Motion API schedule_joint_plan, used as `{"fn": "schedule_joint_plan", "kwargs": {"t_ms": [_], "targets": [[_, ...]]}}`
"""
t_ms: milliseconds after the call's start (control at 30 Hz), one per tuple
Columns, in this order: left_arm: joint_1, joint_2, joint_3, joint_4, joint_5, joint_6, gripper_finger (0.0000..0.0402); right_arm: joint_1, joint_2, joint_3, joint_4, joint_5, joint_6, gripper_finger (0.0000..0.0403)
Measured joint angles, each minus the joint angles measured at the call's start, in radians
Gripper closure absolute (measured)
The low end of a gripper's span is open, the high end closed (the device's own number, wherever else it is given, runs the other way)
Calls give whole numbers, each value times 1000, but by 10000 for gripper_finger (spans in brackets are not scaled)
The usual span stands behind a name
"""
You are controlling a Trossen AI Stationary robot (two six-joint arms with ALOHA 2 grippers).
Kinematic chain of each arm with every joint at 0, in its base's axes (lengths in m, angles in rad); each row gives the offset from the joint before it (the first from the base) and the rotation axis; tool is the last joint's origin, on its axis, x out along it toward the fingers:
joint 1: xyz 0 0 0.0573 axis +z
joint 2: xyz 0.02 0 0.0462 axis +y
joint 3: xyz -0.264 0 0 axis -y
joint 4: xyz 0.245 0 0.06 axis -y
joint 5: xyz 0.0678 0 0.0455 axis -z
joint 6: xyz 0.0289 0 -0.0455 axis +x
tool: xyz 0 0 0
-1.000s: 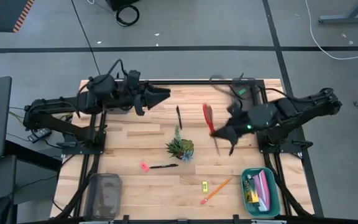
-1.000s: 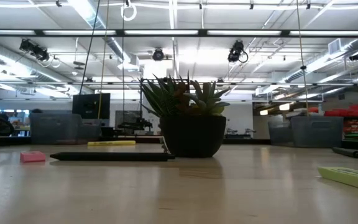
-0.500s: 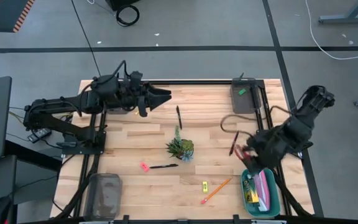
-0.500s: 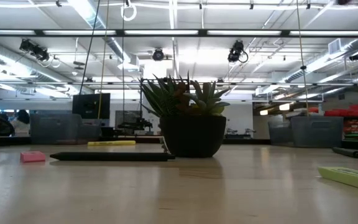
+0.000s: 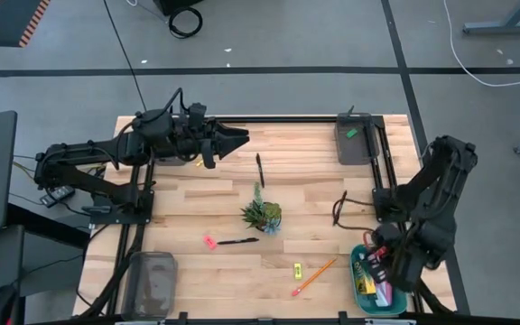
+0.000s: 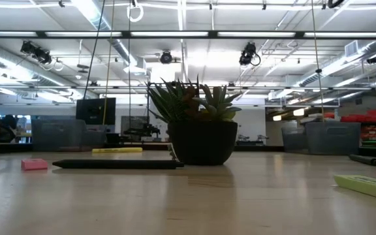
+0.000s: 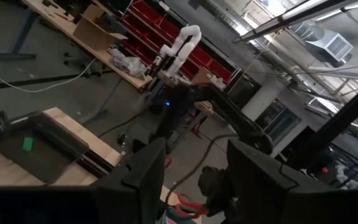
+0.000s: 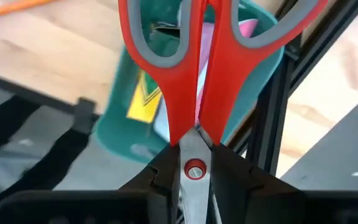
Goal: Sort crayons/erasers/pens/pencils in bins
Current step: Put the red scissors into the green bin
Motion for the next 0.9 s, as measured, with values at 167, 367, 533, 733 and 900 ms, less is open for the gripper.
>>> {"fn": "schedule_joint_plan", "kwargs": {"t_ms": [167, 367, 533, 733, 900], "targets": [[0, 0, 0, 0, -10, -11, 229, 30, 94, 0, -4, -33, 0, 317], [-1, 0, 0, 0, -10, -39, 230, 44, 185, 0, 63, -34, 30, 318], [-8, 0, 0, 0, -10, -58, 230, 43, 257, 0, 71, -44, 40, 317], [-22, 0, 0, 0, -10, -72, 230, 50, 315, 0, 28, -83, 62, 316], [-37, 0, 0, 0, -10, -87, 230, 50, 347, 0, 27, -102, 71, 315]]}}
